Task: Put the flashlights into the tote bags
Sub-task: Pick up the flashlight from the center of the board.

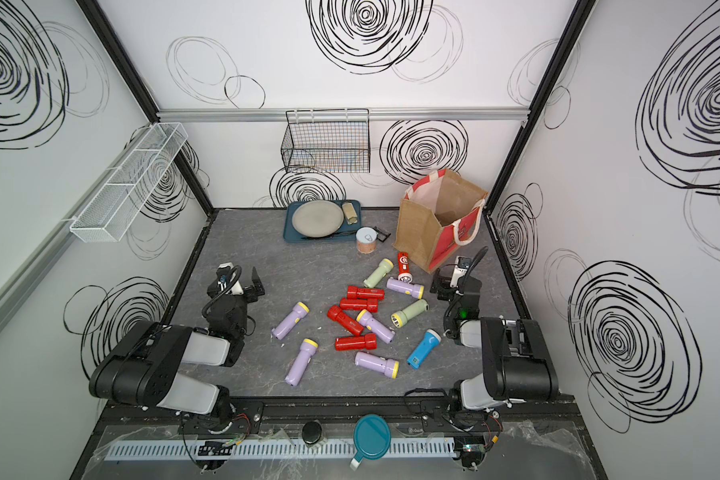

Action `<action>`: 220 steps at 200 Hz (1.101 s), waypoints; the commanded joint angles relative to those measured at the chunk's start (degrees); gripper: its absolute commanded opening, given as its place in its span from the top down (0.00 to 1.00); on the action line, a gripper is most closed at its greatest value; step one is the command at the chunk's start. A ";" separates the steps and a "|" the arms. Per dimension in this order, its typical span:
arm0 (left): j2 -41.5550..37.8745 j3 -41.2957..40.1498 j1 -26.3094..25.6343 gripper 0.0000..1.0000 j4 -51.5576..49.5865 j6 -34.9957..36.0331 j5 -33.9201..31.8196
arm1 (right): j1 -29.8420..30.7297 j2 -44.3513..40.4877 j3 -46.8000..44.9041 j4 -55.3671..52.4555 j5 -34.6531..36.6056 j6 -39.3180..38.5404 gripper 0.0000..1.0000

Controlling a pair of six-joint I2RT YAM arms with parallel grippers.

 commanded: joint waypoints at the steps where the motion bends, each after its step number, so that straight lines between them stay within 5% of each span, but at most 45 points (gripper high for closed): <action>1: 0.40 0.64 0.28 0.01 1.69 0.90 -0.81 | 0.27 -0.26 -0.03 2.39 0.42 0.24 0.00; 194: 0.32 0.63 0.38 0.01 1.51 0.74 -0.57 | 0.31 -0.80 -0.33 2.38 0.75 0.07 0.00; 220: -3.79 -1.26 0.47 0.01 1.42 0.94 0.06 | 0.68 -5.95 3.05 -7.86 -0.01 -0.02 0.00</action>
